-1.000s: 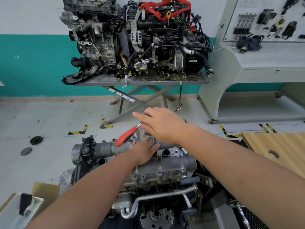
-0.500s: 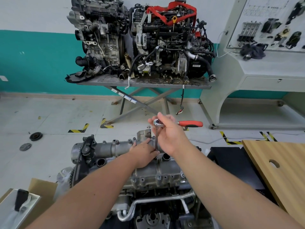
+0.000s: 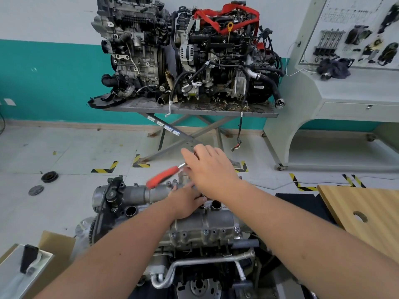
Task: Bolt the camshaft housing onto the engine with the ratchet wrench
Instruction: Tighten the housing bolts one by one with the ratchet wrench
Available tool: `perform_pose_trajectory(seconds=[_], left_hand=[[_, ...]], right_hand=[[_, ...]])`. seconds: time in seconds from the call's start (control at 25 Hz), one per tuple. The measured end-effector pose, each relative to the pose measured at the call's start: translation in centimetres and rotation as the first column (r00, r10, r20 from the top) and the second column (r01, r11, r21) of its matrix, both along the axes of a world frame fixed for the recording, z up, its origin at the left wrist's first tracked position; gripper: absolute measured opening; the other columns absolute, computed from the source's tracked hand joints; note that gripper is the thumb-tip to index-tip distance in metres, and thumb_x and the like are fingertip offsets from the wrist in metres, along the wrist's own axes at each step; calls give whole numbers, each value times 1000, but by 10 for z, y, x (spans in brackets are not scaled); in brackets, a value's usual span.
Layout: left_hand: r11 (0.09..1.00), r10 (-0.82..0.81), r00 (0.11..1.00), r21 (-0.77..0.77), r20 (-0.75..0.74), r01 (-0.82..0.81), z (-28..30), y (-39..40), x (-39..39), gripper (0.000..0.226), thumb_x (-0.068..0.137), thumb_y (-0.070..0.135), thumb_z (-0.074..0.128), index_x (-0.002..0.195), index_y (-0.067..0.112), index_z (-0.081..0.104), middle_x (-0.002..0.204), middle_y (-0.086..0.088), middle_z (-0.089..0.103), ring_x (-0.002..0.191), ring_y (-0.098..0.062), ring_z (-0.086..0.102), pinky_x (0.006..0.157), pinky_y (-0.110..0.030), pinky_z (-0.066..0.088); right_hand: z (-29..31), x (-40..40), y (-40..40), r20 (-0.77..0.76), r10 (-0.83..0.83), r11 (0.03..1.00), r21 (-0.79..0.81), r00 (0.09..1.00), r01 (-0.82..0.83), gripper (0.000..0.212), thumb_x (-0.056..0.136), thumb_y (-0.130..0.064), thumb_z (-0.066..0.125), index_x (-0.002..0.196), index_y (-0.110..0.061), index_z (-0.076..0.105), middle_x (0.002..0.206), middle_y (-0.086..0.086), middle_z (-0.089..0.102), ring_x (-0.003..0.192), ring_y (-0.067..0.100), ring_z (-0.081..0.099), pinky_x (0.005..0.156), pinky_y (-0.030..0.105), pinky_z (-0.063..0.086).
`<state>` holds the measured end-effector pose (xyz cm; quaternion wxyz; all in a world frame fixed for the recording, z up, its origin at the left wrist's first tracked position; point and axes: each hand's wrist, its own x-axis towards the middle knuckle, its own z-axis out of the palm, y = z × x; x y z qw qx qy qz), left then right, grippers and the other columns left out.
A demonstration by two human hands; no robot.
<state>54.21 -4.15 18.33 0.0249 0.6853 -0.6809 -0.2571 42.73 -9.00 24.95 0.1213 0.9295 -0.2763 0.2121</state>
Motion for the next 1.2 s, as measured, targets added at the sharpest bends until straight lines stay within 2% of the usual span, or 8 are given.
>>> perform_pose_trajectory(seconds=[0.16,0.28,0.4,0.52,0.64,0.8,0.96,1.2], left_hand=[[998,0,1000,62,15,0,-3,-2,0,44,105,47,30,125,21,59,160,-3,27,146,-27,27,121,-55,6],[996,-4,998,85,56,-1,-4,-3,0,53,104,53,28,129,18,60,165,-6,14,151,-23,15,122,-53,3],[997,-21,998,70,67,17,-7,-3,1,49,104,53,30,123,23,64,166,-8,10,152,-22,12,121,-53,7],[997,-28,996,68,79,23,-7,-5,2,45,104,50,35,119,22,65,166,-8,12,151,-22,18,120,-54,14],[996,-34,996,80,88,27,-7,-6,3,44,105,47,34,125,20,62,162,-3,22,146,-23,27,118,-55,19],[999,-20,998,52,66,16,-6,-5,1,39,105,43,34,127,21,58,161,0,24,143,-24,33,117,-57,20],[999,-32,999,-36,-18,31,-5,-1,0,44,104,34,39,145,21,35,150,-5,42,139,-27,38,116,-51,27],[1000,-26,999,-7,-27,26,-4,-1,3,33,104,35,39,131,27,57,146,-1,44,133,-30,43,111,-52,33]], right_hand=[[29,5,2,-196,-33,998,47,980,43,49,103,-51,23,129,-21,53,106,5,57,97,27,56,75,38,39],[50,13,-6,-184,-152,879,424,971,218,38,106,-40,30,96,-16,58,77,-1,57,83,28,64,63,35,41],[48,15,-8,116,-526,140,989,843,-49,21,103,-21,39,103,-6,54,63,4,70,67,28,72,80,43,57],[30,4,2,298,-813,-166,705,501,-689,8,98,-5,42,93,-8,49,67,4,70,72,22,72,75,33,54],[3,5,10,453,-821,10,620,347,-785,11,101,-16,51,92,-13,56,84,2,72,85,21,67,65,27,50],[-16,-3,14,686,-403,564,708,606,-426,25,100,-34,53,115,-50,66,129,-14,60,117,-3,56,97,20,47],[-18,-15,-2,560,47,934,269,827,-235,34,83,7,64,113,-6,74,125,14,65,116,30,60,98,41,49],[1,-14,1,84,20,973,226,996,-39,61,95,-44,31,146,-14,47,124,8,55,112,29,49,94,43,42]])
